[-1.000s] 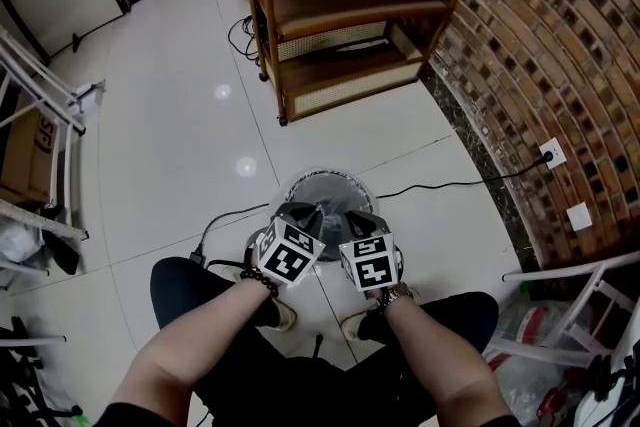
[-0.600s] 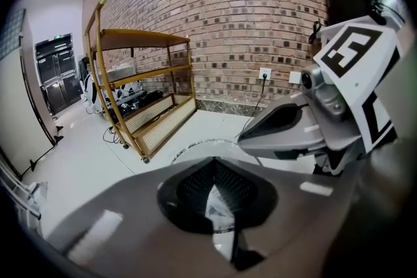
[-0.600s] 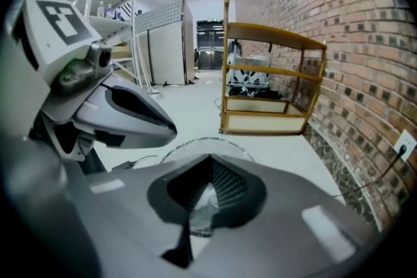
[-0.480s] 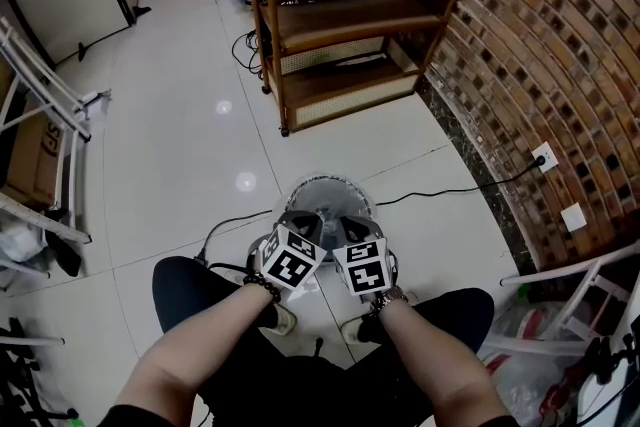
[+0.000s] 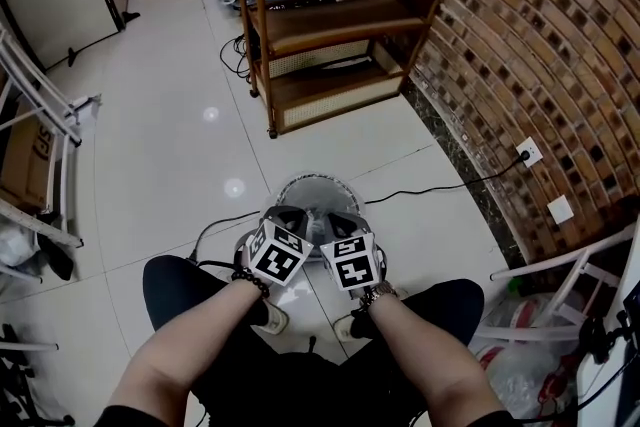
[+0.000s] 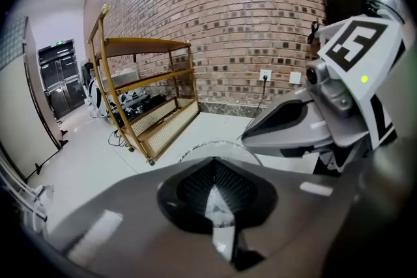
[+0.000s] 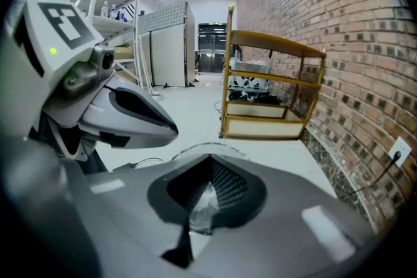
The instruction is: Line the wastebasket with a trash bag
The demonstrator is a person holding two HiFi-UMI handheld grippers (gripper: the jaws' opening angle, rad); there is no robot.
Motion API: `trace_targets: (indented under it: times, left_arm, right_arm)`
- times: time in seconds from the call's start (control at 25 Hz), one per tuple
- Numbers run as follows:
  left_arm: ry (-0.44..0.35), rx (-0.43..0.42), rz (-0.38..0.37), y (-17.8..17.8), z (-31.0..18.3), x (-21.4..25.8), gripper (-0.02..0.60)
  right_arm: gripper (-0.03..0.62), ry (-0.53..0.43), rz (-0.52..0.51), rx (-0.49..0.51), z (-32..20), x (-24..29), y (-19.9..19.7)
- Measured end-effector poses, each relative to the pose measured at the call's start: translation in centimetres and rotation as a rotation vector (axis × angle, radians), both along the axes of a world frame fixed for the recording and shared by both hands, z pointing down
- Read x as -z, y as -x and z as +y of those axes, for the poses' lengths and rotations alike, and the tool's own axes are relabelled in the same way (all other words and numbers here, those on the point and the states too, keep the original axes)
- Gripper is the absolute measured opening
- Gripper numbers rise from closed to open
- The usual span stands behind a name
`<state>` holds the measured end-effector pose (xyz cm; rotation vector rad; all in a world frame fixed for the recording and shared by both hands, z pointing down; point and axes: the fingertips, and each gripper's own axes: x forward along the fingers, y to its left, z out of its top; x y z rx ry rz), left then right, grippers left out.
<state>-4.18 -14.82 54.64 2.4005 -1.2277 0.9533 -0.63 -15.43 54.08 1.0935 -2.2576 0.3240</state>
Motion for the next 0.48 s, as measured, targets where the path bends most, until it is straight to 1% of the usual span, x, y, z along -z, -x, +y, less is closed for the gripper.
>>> trace_targets:
  times: [0.48]
  left_arm:
    - [-0.004,0.004,-0.005,0.73,0.13,0.24,0.003]
  right_arm:
    - [0.003,-0.013,0.002,0.002,-0.03,0.64,0.6]
